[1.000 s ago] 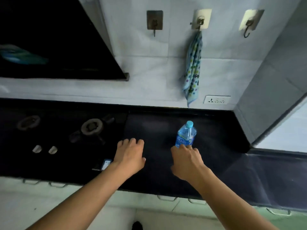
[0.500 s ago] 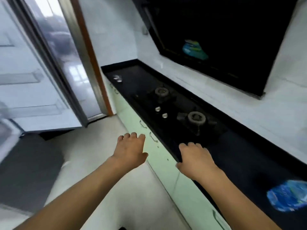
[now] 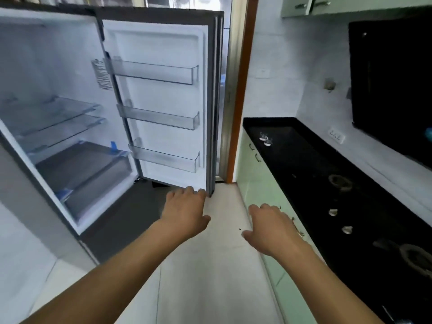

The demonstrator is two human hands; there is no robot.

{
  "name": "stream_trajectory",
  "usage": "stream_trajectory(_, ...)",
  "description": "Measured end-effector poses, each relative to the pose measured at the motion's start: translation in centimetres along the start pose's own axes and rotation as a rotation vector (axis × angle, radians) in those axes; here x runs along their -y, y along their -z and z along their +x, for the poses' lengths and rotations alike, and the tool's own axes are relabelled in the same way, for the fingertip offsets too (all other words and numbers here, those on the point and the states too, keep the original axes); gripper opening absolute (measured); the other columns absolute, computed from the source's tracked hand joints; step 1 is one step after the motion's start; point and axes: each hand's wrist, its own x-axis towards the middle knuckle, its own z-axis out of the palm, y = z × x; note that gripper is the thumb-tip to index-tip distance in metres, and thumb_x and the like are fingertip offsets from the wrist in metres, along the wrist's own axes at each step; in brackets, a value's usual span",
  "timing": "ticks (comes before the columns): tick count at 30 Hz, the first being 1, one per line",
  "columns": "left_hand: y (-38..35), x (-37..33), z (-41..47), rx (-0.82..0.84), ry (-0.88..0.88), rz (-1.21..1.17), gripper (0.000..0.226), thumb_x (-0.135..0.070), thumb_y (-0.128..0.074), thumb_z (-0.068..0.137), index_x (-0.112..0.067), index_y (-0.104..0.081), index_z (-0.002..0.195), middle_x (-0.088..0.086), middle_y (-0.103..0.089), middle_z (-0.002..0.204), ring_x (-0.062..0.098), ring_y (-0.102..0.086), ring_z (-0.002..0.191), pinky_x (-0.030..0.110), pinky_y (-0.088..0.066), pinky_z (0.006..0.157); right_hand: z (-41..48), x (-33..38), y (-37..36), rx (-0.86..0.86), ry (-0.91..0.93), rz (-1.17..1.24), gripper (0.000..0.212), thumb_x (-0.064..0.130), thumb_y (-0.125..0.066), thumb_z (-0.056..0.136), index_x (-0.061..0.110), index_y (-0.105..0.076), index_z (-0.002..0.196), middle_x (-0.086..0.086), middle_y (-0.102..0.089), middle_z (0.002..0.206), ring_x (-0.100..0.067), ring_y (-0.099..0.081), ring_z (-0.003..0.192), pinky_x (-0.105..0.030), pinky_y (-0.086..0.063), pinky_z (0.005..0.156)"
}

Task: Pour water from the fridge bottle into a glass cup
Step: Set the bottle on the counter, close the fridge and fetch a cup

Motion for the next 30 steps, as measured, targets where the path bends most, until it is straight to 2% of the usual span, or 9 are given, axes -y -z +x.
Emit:
stream_trajectory(4,0.8,4.8,3.9,-0.014,0.045,0.030,0.052,-0.054,-0.059,0.089,-0.019,-0.049,0.126,0.007,-0.056,0.125,0.030,-0.050,0.120,0.041,-0.035,0.101,5.8,3.4,0.6,-0.008,0.038,0.012,0.041,0.051,-0.059,0.089,0.022,-0.052,0.117,-0.004,-0.058,0.113,-0.025,-0.054,0.105,-0.035,-0.038,0.075)
stream_trajectory(7,0.9,6.9,7.2,-0.025,0.069,0.042,0.053,-0.055,-0.059,0.089,-0.019,-0.048,0.126,0.007,-0.056,0.123,0.031,-0.050,0.120,0.042,-0.035,0.102,10.2,4.3,1.1,-0.032,0.064,0.014,0.040,0.052,-0.059,0.089,0.023,-0.053,0.116,-0.003,-0.058,0.109,-0.023,-0.055,0.101,-0.034,-0.039,0.073)
stream_trajectory(15,0.0,9.3,18.2,-0.079,0.154,0.064,0.046,-0.052,-0.059,0.088,-0.022,-0.050,0.121,0.005,-0.057,0.115,0.029,-0.054,0.112,0.041,-0.038,0.098,24.6,2.4,0.7,-0.095,0.178,0.054,0.049,0.053,-0.061,0.087,0.022,-0.056,0.124,0.000,-0.062,0.113,-0.020,-0.057,0.106,-0.028,-0.039,0.079)
stream_trajectory(17,0.1,9.4,21.5,-0.095,0.188,0.087,0.049,-0.053,-0.057,0.087,-0.022,-0.049,0.124,0.005,-0.058,0.117,0.029,-0.054,0.112,0.041,-0.039,0.097,28.6,1.4,0.6,-0.139,0.237,0.081,0.048,0.054,-0.064,0.086,0.022,-0.058,0.122,0.000,-0.064,0.113,-0.020,-0.060,0.103,-0.029,-0.046,0.082)
stream_trajectory(20,0.1,9.0,26.4,-0.108,0.260,0.079,0.050,-0.054,-0.057,0.088,-0.023,-0.050,0.126,0.005,-0.059,0.118,0.028,-0.054,0.113,0.040,-0.039,0.098,34.8,0.0,1.1,-0.177,0.316,0.182,0.050,0.054,-0.067,0.086,0.023,-0.058,0.125,-0.001,-0.065,0.113,-0.017,-0.061,0.100,-0.029,-0.053,0.083)
stream_trajectory(25,0.7,8.2,32.0,-0.147,0.340,0.075,0.048,-0.054,-0.058,0.089,-0.022,-0.050,0.124,0.002,-0.058,0.112,0.026,-0.055,0.107,0.037,-0.041,0.093,42.9,-1.0,2.1,-0.262,0.447,0.473,0.052,0.048,-0.068,0.090,0.025,-0.052,0.133,0.001,-0.057,0.128,-0.016,-0.056,0.116,-0.026,-0.050,0.091)
stream_trajectory(28,1.2,8.2,34.2,-0.224,0.362,0.041,0.050,-0.052,-0.059,0.089,-0.021,-0.050,0.127,0.003,-0.059,0.115,0.026,-0.056,0.107,0.036,-0.042,0.091,46.6,-0.9,2.8,-0.382,0.495,0.651,0.052,0.044,-0.069,0.090,0.022,-0.053,0.134,-0.002,-0.056,0.130,-0.014,-0.054,0.115,-0.025,-0.050,0.090)
stream_trajectory(30,1.5,8.3,35.5,-0.313,0.363,0.010,0.052,-0.050,-0.062,0.088,-0.020,-0.050,0.128,0.004,-0.059,0.119,0.027,-0.056,0.108,0.037,-0.043,0.092,48.3,-0.6,3.4,-0.472,0.499,0.765,0.055,0.042,-0.071,0.089,0.021,-0.051,0.136,-0.002,-0.054,0.129,-0.008,-0.051,0.112,-0.015,-0.046,0.088)
